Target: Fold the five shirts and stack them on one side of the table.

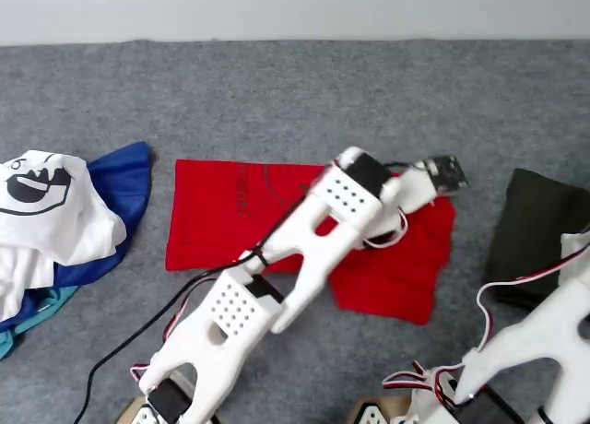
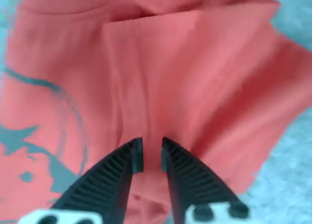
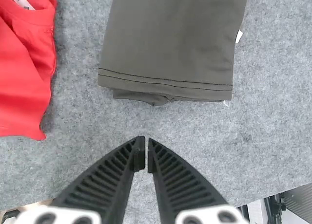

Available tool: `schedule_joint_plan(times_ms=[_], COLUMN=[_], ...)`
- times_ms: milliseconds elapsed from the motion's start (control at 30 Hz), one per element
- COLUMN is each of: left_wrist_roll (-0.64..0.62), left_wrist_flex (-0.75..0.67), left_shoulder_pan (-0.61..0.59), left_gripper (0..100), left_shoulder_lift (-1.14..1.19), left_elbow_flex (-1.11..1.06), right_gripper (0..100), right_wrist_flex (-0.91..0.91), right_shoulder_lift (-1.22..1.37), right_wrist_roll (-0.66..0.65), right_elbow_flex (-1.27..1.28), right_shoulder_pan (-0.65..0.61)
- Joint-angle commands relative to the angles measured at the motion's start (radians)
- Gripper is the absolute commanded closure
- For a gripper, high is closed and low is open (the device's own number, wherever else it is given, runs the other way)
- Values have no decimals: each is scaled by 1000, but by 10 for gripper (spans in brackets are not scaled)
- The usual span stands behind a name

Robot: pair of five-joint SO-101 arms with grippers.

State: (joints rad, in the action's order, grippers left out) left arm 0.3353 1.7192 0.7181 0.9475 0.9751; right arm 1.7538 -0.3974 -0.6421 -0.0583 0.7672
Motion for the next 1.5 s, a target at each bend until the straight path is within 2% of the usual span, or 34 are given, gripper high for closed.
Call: schedule_joint_plan(times_ms=[0, 167, 333, 500, 833, 933, 1467], left_wrist_roll=[0, 3, 32, 35, 8, 2, -3], left_wrist_flex=[38, 38, 38, 14, 34, 28, -201], left_shoulder_pan=[25, 43, 71, 32, -23, -17, -15], left_gripper=[933, 956, 956, 956, 956, 956, 957], left_shoulder_lift=[-18, -11, -11, -17, -9, -6, -6], left_elbow_flex=[5, -5, -114, -124, 148, 153, -4], right_gripper=[976, 976, 976, 976, 976, 976, 976], right_wrist_flex=[39, 39, 39, 39, 39, 39, 39], right_shoulder_lift=[-21, -21, -21, -21, -21, -22, -21], right_wrist_roll=[-11, -11, -11, -11, -11, -11, -11], right_elbow_flex=[-6, -6, -6, -6, -6, -6, -6], right_shoulder_pan=[10, 12, 12, 12, 8, 12, 8])
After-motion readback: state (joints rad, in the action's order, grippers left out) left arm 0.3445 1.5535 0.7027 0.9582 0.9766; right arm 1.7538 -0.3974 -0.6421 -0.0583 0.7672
